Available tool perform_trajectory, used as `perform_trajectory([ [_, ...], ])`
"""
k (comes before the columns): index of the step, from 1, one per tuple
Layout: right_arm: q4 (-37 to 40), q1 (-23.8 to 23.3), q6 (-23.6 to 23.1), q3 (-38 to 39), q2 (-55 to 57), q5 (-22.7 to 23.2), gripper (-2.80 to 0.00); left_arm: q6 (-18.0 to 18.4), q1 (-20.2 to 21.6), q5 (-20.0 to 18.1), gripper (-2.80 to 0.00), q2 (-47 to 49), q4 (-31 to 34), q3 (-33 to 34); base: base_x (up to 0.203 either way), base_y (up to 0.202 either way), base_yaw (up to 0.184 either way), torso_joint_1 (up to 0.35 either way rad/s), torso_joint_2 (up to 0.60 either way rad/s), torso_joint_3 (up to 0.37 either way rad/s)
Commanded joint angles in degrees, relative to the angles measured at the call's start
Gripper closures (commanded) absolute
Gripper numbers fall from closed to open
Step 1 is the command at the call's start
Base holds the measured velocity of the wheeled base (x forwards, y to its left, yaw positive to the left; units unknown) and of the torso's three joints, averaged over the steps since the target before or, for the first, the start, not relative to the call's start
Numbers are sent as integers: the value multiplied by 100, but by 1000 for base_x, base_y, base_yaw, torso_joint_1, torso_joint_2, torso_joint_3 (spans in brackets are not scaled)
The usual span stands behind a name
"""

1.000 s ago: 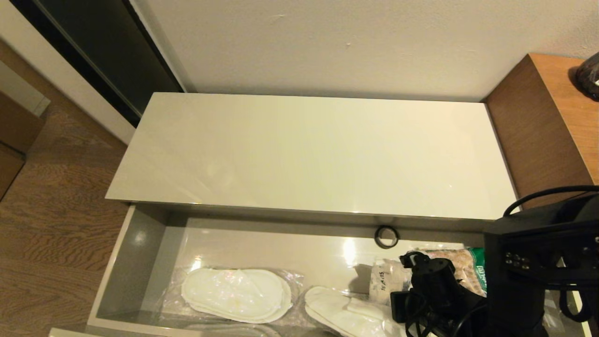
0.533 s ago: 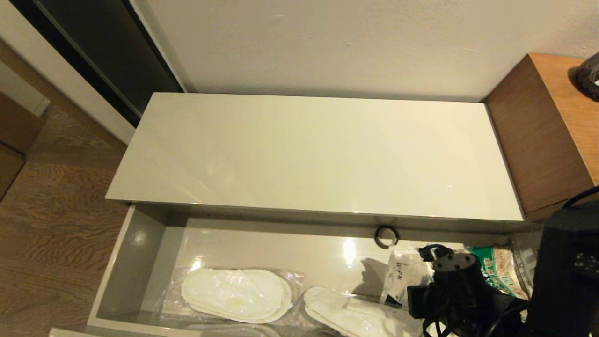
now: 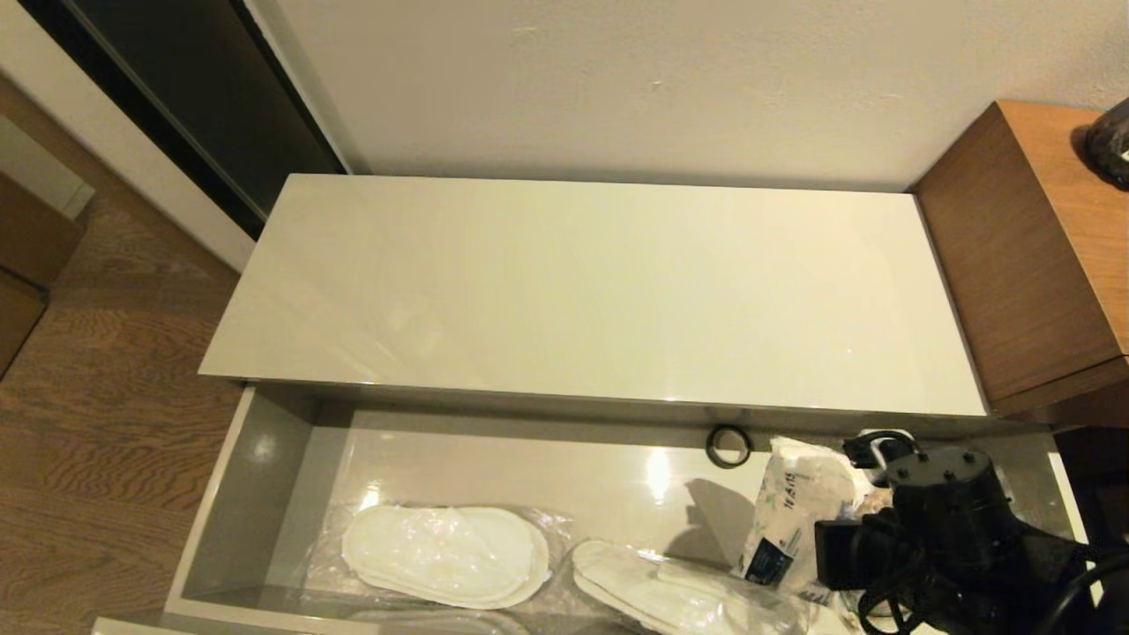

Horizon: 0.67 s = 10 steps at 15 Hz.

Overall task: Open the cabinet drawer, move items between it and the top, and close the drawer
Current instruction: Place the tissue on the table

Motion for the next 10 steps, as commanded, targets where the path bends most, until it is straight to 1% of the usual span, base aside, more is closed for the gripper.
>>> perform_trajectory([
  [1,411,-8,17,-199,-751,-10,0,-5,-2,1,0,0,-3,1,0,0,0,0,0,0],
  [2,848,-23,32,-393,-1049,0,0,-5,-2,1,0,0,-3,1,0,0,0,0,0,0],
  [4,1968,-55,156,-882,-1614,54,0,-5,-2,1,0,0,-3,1,0,0,0,0,0,0],
  [5,2299,-63,265,-1069,-1770,88,0,-5,-2,1,0,0,-3,1,0,0,0,0,0,0],
  [10,2771,-96,321,-1526,-2063,97,0,-5,-2,1,0,1,-3,1,0,0,0,0,0,0],
])
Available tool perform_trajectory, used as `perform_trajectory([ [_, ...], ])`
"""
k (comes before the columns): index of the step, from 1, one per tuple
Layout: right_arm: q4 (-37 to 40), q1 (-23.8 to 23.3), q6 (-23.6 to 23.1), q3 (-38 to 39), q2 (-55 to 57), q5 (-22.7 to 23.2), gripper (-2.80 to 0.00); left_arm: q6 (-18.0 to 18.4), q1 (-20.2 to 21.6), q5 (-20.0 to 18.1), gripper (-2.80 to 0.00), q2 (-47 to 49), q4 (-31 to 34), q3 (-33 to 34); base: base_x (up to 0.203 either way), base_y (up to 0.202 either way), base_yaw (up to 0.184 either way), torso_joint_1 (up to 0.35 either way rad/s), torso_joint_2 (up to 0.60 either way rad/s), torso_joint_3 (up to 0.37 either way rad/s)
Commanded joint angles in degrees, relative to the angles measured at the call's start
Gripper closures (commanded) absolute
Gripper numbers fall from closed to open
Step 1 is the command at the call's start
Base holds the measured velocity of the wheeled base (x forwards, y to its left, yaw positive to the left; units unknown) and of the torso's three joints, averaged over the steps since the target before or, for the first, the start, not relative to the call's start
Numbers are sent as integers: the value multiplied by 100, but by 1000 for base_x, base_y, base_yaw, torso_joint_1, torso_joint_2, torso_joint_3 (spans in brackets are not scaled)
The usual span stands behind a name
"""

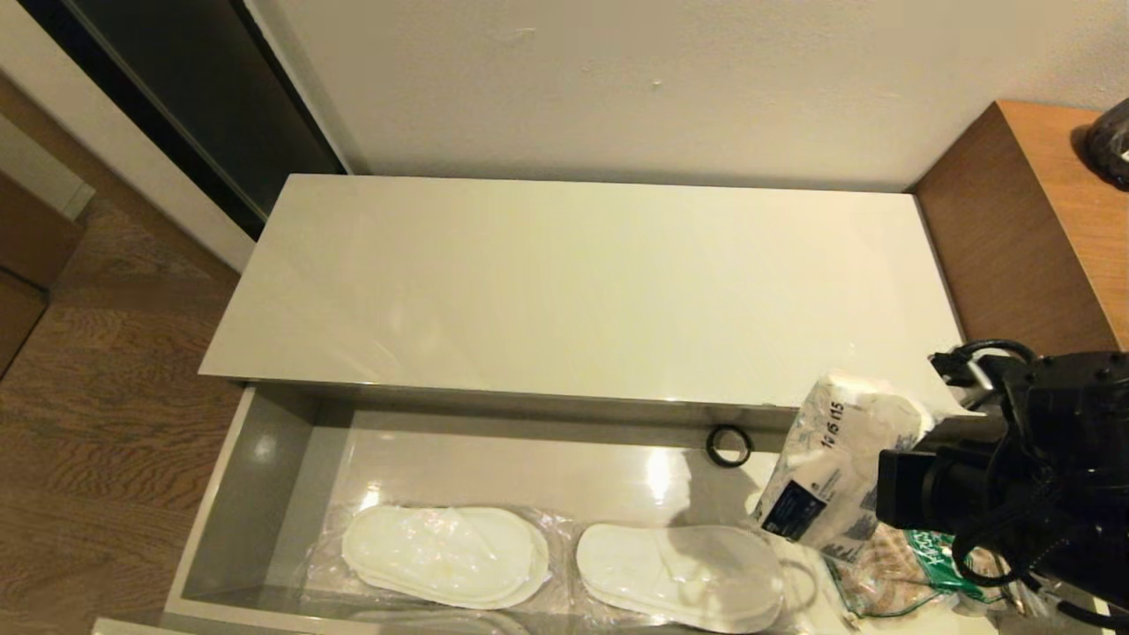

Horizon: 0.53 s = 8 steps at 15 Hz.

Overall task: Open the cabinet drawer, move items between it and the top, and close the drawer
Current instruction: Place the tissue on the table

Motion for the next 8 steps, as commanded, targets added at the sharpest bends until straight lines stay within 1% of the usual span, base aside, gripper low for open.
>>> perform_trajectory([
  [1,5,-33,15,-206,-147,-26,0,-3,-2,1,0,0,-3,1,0,0,0,0,0,0],
  [3,98,-132,47,-514,-118,-72,0,-3,-2,1,0,0,-3,1,0,0,0,0,0,0],
  [5,262,-286,153,-1155,11,-97,0,-3,-2,1,0,1,-3,1,0,0,0,0,0,0],
  [7,484,-451,342,-1622,196,-162,0,-3,-2,1,0,0,-3,1,0,0,0,0,0,0],
  [8,668,-524,477,-2075,285,-206,0,-3,-2,1,0,0,-3,1,0,0,0,0,0,0],
])
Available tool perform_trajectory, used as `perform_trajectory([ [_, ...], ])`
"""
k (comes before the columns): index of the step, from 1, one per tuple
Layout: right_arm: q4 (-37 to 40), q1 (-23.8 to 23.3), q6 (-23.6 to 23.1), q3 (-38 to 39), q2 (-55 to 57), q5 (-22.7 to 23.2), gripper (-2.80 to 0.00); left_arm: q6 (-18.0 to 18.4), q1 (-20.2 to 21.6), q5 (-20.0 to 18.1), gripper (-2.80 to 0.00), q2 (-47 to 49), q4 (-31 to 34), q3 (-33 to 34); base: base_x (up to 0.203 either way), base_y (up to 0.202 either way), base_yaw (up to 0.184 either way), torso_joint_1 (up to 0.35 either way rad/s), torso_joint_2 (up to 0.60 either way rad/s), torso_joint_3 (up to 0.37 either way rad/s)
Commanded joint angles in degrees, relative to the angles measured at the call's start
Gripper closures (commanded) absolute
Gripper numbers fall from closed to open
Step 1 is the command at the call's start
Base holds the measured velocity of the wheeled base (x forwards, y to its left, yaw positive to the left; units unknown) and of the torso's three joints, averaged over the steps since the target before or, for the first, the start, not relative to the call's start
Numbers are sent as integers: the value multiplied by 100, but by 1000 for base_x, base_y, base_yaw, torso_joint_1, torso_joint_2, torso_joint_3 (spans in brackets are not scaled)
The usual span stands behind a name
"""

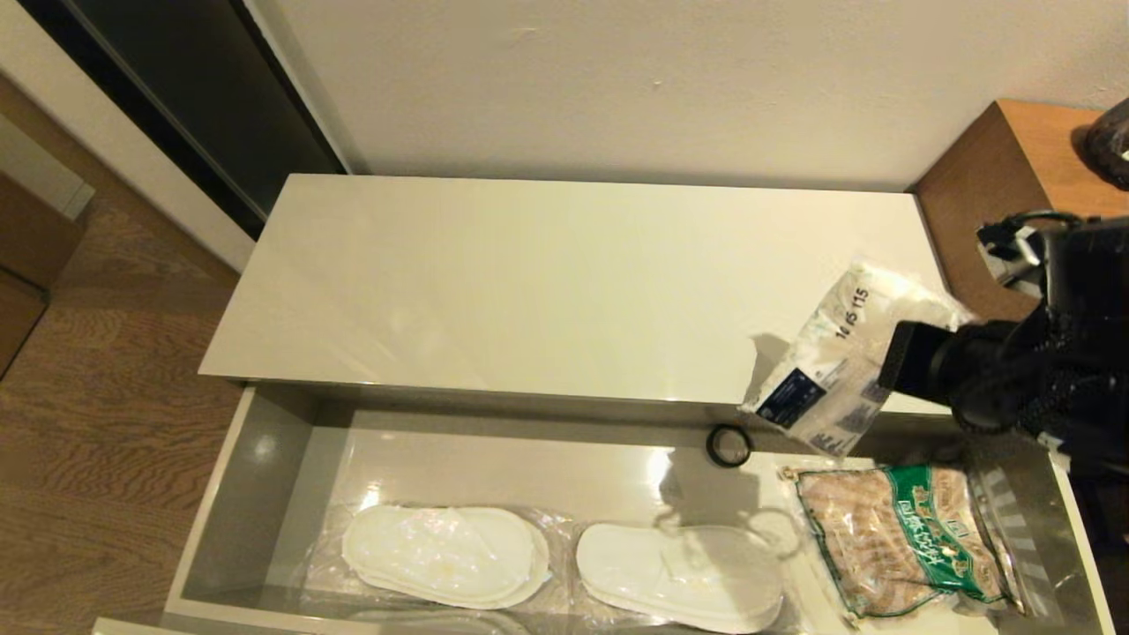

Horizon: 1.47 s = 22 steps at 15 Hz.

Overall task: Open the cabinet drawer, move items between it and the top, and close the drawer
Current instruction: Place the tissue on the table

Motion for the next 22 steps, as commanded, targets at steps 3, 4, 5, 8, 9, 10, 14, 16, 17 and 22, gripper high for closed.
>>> perform_trajectory([
  [3,786,-295,579,-1505,549,-130,0,-4,-2,0,0,0,-3,1,0,0,0,0,0,0],
  [4,952,-442,742,-1746,794,-206,0,-4,-2,1,0,0,-3,1,0,0,0,0,0,0],
  [5,1043,-612,845,-1883,981,-262,0,-4,-2,1,0,0,-3,1,0,0,0,0,0,0],
  [8,1185,-954,1092,-2042,1754,-517,0,-4,-2,1,0,0,-3,1,0,0,0,0,0,0],
  [9,1204,-993,1136,-2010,1979,-553,0,-4,-2,1,0,0,-3,1,0,0,0,0,0,0],
  [10,1222,-1023,1170,-1950,2072,-544,0,-4,-2,1,0,0,-3,1,0,0,0,0,0,0],
  [14,1146,-1032,1170,-1892,2114,-389,0,-4,-2,1,0,0,-3,1,0,0,0,0,0,0],
  [16,1119,-1058,1170,-1928,2149,-389,0,-4,-2,1,0,0,-3,1,0,0,0,0,0,0],
  [17,1048,-1099,1150,-1987,2174,-390,0,-4,-2,1,0,0,-3,1,0,0,0,0,0,0],
  [22,1113,-1624,1114,-2845,2411,-389,0,-4,-2,1,0,0,-3,1,0,0,0,0,0,0],
])
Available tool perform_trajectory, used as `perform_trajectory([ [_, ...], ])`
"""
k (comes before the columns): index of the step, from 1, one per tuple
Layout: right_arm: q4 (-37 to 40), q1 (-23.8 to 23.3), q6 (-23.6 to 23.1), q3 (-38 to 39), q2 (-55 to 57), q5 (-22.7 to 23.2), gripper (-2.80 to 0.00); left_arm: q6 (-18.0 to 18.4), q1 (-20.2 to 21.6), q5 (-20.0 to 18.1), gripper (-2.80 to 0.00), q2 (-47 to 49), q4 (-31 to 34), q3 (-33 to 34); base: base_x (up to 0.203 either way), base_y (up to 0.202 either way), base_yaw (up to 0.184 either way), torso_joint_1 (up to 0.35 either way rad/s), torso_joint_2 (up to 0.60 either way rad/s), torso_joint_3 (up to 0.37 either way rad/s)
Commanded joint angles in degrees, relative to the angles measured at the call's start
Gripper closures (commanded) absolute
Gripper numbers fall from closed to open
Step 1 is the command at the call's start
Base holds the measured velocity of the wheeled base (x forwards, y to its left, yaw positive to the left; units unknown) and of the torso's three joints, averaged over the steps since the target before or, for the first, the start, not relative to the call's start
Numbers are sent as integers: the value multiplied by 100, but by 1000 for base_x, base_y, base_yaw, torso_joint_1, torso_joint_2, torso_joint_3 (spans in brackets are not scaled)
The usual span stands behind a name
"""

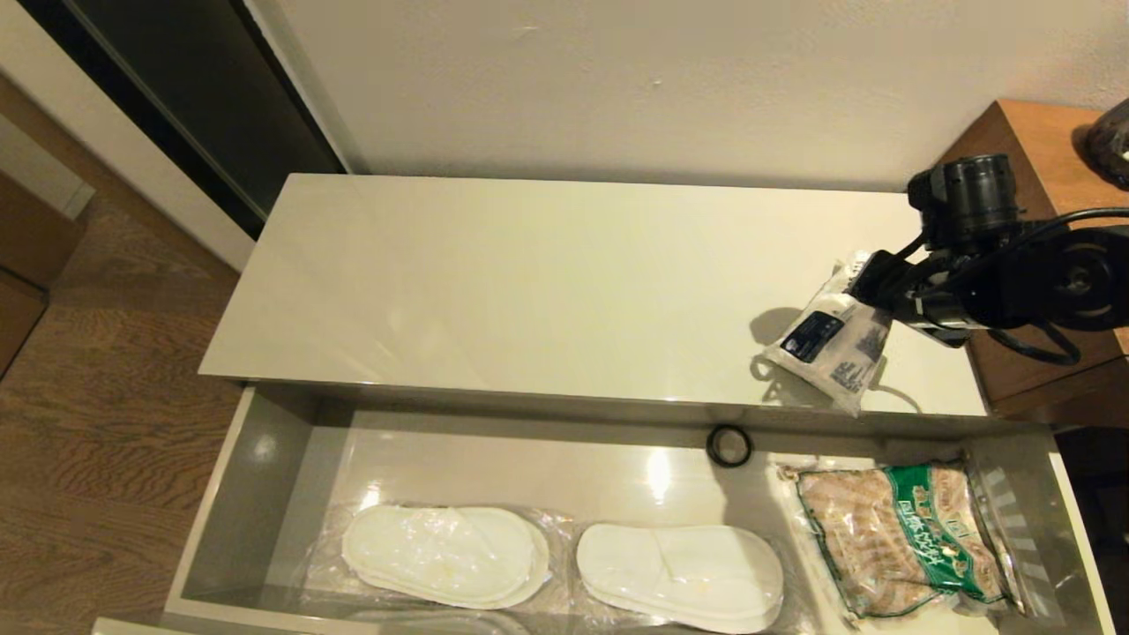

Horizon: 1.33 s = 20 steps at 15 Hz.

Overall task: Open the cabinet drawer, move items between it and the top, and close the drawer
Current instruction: Place the tissue on the table, then close the drawer

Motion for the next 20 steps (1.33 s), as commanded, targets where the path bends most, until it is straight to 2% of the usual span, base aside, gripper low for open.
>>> perform_trajectory([
  [1,85,-109,9,-136,99,-18,0,-5,-2,1,0,0,0,1,0,0,0,0,0,0],
  [2,85,-109,9,-123,90,-18,-280,-5,-2,1,0,0,0,1,0,0,0,0,0,0],
  [7,85,-90,43,-81,-83,88,-280,-5,-2,1,0,9,0,1,0,0,0,0,0,0],
  [11,217,81,30,42,-687,221,-280,-5,-2,1,0,0,0,1,0,0,0,0,0,0],
  [14,963,333,25,205,-1598,540,-280,-5,-2,1,0,0,0,1,0,0,0,0,0,0],
  [19,2536,588,-147,595,-3155,624,-280,-5,-2,1,0,0,0,1,0,0,0,0,0,0],
  [20,2769,674,-144,974,-3485,617,0,-5,-2,1,0,0,0,1,0,0,0,0,0,0],
])
